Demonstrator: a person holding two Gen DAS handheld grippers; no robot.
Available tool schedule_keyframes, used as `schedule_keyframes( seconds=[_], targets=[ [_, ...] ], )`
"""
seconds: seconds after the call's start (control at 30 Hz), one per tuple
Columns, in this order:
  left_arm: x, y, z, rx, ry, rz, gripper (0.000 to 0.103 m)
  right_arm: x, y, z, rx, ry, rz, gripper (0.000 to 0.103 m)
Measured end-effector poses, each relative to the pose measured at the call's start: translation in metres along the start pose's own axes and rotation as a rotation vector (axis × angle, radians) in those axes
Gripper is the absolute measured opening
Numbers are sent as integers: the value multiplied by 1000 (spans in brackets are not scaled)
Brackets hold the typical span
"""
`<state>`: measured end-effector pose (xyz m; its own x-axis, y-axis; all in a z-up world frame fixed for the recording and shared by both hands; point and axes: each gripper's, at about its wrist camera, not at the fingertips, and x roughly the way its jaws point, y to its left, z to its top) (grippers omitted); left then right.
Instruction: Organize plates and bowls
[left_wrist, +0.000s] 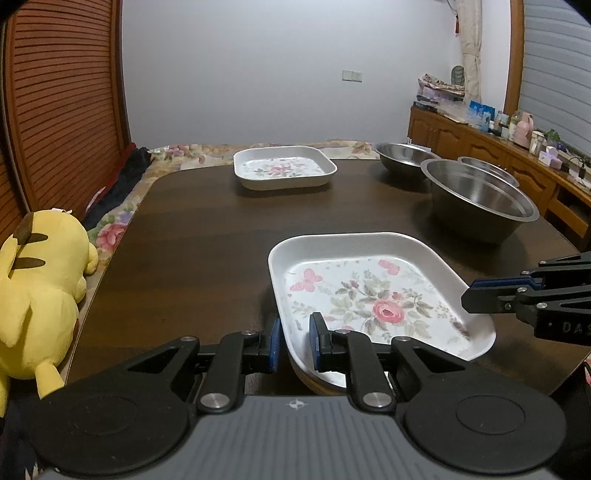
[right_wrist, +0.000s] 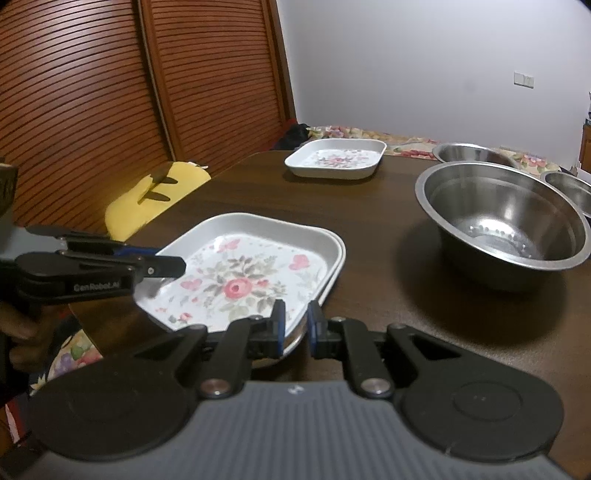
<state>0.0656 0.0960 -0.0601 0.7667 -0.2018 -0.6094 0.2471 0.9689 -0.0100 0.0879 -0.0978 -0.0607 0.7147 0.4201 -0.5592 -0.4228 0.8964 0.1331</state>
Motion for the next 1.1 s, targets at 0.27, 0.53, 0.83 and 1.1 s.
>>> schedule_keyframes(
  seconds=[0.27, 0.53, 0.83, 1.1],
  targets=[
    [-1, 1, 0, -13, -12, 2, 18, 0, 0, -2, 5, -10, 2, 14],
    [-13, 3, 5, -23, -57, 15, 32, -15, 4, 6, -9, -67, 5, 14],
    [-28, 16, 17, -46, -139, 110, 103, -20, 7, 21, -13, -108, 12, 14],
    [-29, 31, 24, -101, -159, 157, 103, -20, 5, 25, 7, -131, -12, 55]
  ],
)
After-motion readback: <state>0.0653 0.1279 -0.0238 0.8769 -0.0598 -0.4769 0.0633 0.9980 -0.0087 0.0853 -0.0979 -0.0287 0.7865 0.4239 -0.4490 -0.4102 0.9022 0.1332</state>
